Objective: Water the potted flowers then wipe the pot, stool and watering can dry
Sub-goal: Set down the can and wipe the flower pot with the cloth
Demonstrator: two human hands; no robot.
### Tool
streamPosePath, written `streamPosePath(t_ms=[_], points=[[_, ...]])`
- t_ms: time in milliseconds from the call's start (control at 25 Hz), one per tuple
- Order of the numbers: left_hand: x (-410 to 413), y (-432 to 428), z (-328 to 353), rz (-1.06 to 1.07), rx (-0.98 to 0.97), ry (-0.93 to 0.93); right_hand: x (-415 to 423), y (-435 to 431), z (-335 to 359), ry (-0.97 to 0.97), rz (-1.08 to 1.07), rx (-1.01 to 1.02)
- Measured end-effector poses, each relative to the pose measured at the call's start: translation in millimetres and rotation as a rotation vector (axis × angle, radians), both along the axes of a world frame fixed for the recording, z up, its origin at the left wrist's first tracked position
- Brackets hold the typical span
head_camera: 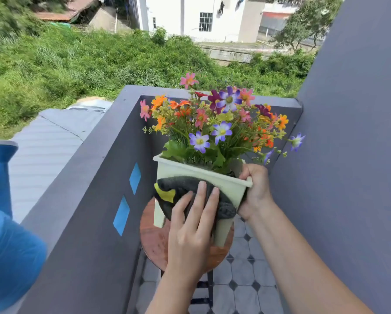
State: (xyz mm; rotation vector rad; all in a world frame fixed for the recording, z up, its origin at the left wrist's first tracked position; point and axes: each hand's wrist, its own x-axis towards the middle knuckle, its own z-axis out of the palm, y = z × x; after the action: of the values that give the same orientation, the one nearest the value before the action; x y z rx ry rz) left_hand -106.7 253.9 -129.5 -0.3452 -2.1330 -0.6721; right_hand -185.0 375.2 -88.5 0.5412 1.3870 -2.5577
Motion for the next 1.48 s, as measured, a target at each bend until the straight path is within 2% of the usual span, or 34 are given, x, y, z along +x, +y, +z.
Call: streamPosePath(t_ms=[80,200,320,480,640,800,960,1080,1200,1320,1480], points=[[-11.7,-15.7,2.9,0.062,0.044,0.006,0.1,2.5,-5.1,-0.021,0.037,-0.009],[-19.7,-38.7,8.9,0.016,0.349,-0.152,-1.3,13.3,-7.2,-0.038,0.034,0.022],[-24.5,-56.8,28.1,-0.212,0.692,-0.372,-0.8,23.5,1.6,-0.010,0.090,-0.031],[-39.7,-69.5,41.8,-0.457,0.844,-0.497,7.6,30.1,21.8,0.056,0.212,-0.047],[-62.3,-70.8,37.0,-0.445,0.886,-0.619,8.5,32.5,27.4,0.020,0.240,-0.046],[-63.7,-69.8,31.1,-0.364,0.892,-0.562,8.3,37.0,24.0,-0.037,0.235,-0.022],[-44.7,-58.7,30.7,-0.367,0.885,-0.536,12.1,37.1,36.4,-0.007,0.204,0.016],[-63.4,-71.1,14.6,-0.269,0.899,-0.738,21.4,34.4,43.8,0.022,0.269,-0.008],[-69.0,-84.0,0.9,-0.393,0.982,-0.928,26.7,30.2,56.7,0.068,0.247,0.010],[-63.3,-80.1,0.2,-0.580,1.102,-0.912,24.8,29.2,57.8,0.090,0.255,0.059],[-67.0,-76.0,-0.2,-0.510,1.231,-0.861,25.7,32.3,35.9,0.111,0.307,-0.083]])
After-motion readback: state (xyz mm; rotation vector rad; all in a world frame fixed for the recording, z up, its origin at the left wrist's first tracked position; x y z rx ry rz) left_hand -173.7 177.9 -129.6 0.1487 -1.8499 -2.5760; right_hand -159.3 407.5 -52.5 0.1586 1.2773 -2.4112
